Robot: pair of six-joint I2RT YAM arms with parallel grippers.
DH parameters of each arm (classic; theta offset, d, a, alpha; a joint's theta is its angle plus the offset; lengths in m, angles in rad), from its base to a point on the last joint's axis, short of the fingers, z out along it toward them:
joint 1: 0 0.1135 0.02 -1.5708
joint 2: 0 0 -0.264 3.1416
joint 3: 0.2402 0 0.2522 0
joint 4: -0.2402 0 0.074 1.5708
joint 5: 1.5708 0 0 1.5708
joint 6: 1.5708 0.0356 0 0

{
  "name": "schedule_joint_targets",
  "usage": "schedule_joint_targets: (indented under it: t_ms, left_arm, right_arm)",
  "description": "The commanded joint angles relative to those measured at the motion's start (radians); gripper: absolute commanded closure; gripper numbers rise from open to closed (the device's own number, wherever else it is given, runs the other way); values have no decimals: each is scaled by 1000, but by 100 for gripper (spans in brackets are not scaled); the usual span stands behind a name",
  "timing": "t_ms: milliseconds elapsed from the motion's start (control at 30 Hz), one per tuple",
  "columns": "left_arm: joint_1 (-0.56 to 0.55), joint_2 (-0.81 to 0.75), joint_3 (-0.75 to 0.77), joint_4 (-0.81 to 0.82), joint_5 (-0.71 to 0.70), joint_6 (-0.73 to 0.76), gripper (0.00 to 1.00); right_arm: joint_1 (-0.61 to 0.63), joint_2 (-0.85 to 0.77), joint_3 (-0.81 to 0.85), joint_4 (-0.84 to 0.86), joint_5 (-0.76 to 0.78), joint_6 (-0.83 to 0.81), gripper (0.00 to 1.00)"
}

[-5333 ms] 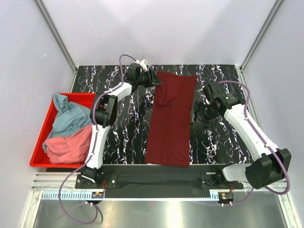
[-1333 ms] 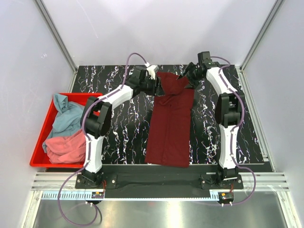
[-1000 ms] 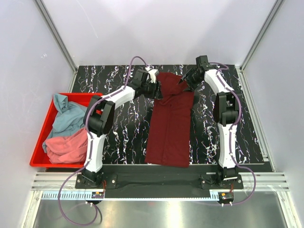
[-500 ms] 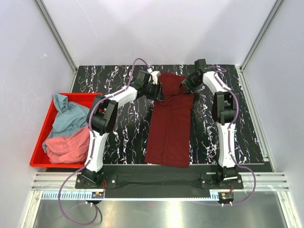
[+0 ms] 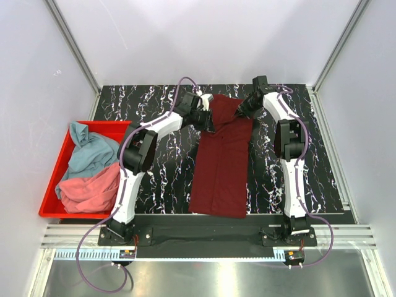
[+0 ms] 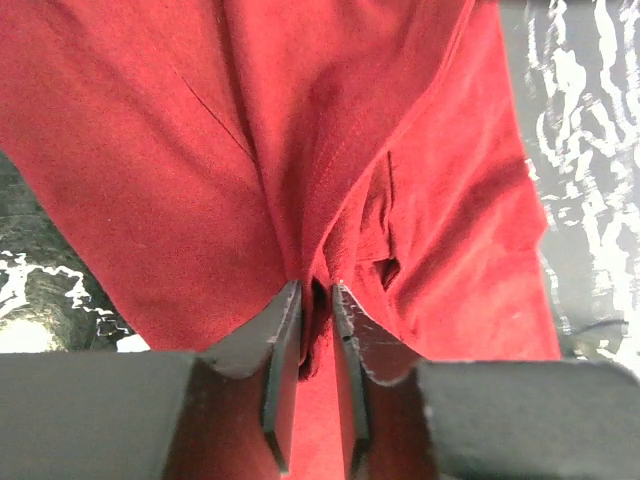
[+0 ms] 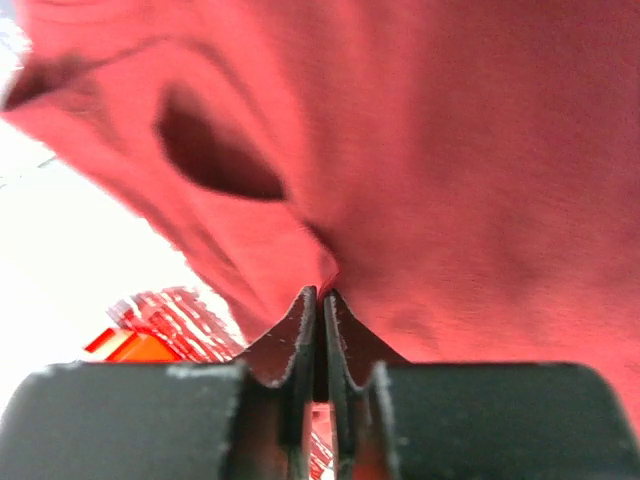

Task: Fold and stack the t-shirts
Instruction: Fold the tshirt

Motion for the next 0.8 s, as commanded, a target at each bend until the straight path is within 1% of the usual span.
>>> schedule_joint_targets:
  t_ms: [0,33,100,133,233,333,600,767]
  left_arm:
    - [-28,-66,31,-29,-95,86,80]
    - [-36,-75,31,-35,-138,96,82]
    - [-45,-92,33,-63,-186,115,83]
    - [-54,-94,37,-75,-225,121,83]
    - [-74,-98,51,-121,-285,142,83]
    - [-85,-98,57,-138,-310,139,82]
    - [-94,-97,85,-114,-224,17,80]
    - [-108,-69,122,-83,-158,-63,78]
  right_arm:
    - [7,-2,115,9,-32,-24,91]
    - [7,-2,143,9,-39,-28,92]
    - [5,-11,161,11,-46,-42,93]
    - [7,-16,163,27,-56,-45,95]
    - [5,-26,155,51,-81,-50,96]
    - [1,-13,151,43,-99,-64,95]
    - [-9,10,152,74,-121,-131,94]
    - [-21,39,166,104,-171,-139,93]
